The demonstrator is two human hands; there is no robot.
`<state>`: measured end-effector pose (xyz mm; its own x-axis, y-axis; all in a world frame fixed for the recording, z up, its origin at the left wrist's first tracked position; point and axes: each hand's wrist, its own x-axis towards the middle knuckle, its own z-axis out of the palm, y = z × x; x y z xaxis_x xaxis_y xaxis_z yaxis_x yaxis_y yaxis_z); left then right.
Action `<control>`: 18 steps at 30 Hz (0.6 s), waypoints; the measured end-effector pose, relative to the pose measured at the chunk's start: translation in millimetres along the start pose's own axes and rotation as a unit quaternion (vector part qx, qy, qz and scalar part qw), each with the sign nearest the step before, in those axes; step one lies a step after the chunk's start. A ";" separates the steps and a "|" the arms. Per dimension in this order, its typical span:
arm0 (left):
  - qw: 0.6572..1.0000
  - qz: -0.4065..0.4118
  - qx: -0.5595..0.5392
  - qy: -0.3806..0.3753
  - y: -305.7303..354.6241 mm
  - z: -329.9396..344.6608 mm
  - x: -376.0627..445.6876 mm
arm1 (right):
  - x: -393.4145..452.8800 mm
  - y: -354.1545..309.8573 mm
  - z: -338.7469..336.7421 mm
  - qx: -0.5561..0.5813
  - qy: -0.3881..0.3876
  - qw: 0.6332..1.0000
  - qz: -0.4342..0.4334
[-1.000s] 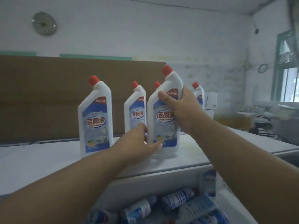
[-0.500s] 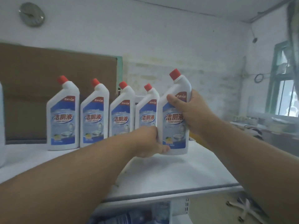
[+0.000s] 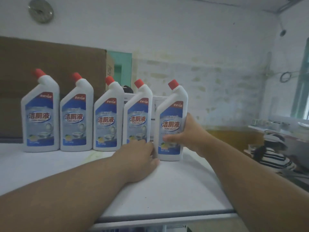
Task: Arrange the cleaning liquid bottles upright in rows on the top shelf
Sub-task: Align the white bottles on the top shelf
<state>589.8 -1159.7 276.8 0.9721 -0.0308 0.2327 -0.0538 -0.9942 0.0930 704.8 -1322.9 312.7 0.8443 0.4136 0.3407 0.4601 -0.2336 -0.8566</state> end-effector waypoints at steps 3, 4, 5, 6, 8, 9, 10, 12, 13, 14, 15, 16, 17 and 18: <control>1.000 -0.004 0.013 -0.003 0.2 -0.4 0.3 | -1.4 9.4 -0.4 -0.044 -0.033 0.998 0.008; 1.000 -0.003 0.016 -0.006 0.7 -0.3 0.6 | 1.6 10.2 0.8 -0.057 -0.012 0.998 0.011; 1.000 -0.003 0.021 -0.008 0.5 0.0 1.0 | 3.8 9.7 3.1 -0.074 0.011 0.997 0.013; 1.000 -0.001 0.024 -0.009 0.2 0.4 1.8 | 6.7 10.1 5.8 -0.093 0.032 0.995 0.013; 1.000 0.001 0.026 -0.006 -1.0 1.8 3.3 | 10.8 11.7 11.2 -0.129 0.053 0.990 0.013; 1.000 0.001 0.027 -0.004 -1.7 2.5 3.6 | 12.0 12.4 13.5 -0.138 0.058 0.989 0.014; 1.000 0.001 0.027 -0.002 -2.6 3.2 4.2 | 12.7 12.6 14.8 -0.141 0.062 0.988 0.014; 1.000 0.002 0.023 0.003 -4.1 4.2 5.3 | 14.2 12.9 16.2 -0.146 0.065 0.987 0.016; 1.000 0.002 0.022 0.004 -4.3 4.6 5.6 | 14.9 13.0 17.0 -0.150 0.064 0.987 0.017; 1.000 0.002 0.022 0.005 -4.3 5.0 6.1 | 14.8 13.0 17.7 -0.154 0.061 0.986 0.016; 1.000 0.001 0.022 0.005 -4.1 5.2 6.4 | 14.1 12.9 18.5 -0.155 0.059 0.986 0.017; 1.000 0.000 0.023 0.006 -3.7 5.1 6.7 | 13.5 12.8 19.0 -0.152 0.058 0.987 0.018; 1.000 0.001 0.024 0.007 -3.5 5.1 7.0 | 12.0 12.0 19.2 -0.148 0.057 0.987 0.020; 1.000 0.002 0.025 0.007 -3.5 5.3 7.3 | 10.5 11.2 19.2 -0.144 0.056 0.988 0.021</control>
<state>598.3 -1157.1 273.1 0.9686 -0.0335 0.2463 -0.0458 -0.9980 0.0443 713.5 -1304.3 299.2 0.8822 0.3024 0.3610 0.4690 -0.4966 -0.7304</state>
